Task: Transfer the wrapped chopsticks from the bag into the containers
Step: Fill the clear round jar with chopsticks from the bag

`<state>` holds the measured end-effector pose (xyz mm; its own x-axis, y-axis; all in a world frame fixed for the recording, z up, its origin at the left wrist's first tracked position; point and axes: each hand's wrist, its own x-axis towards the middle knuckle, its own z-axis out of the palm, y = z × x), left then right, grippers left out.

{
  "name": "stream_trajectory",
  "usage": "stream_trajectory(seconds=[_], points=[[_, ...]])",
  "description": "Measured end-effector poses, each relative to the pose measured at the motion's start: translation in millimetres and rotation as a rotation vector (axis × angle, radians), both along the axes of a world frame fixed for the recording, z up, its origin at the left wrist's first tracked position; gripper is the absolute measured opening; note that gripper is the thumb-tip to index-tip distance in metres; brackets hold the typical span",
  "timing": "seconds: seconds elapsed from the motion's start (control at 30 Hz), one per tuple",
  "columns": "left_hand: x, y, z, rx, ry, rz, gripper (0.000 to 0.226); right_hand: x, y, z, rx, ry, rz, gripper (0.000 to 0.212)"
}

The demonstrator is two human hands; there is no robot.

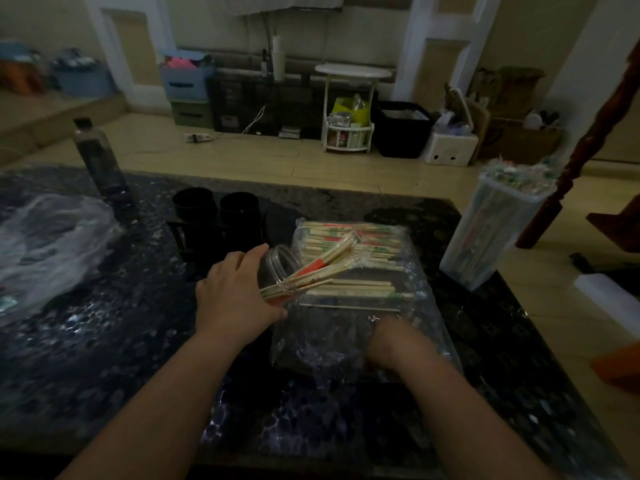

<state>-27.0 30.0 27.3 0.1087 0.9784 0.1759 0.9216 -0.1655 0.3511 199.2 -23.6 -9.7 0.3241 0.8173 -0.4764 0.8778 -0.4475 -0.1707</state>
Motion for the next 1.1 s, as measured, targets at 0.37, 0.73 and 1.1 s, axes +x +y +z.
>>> stream_trajectory(seconds=[0.37,0.73,1.1], points=[[-1.1,3.0,-0.9,-0.011,-0.020,0.031,0.109,-9.3,11.8,-37.5,0.549,0.412,-0.104,0.026],[5.1,11.8,-4.9,-0.002,-0.051,0.074,0.111,-10.3,55.6,-35.9,0.342,-0.049,0.269,0.044],[5.5,14.5,-7.0,-0.014,-0.052,0.073,0.111,-3.2,84.7,-39.6,0.301,-0.217,0.362,0.048]])
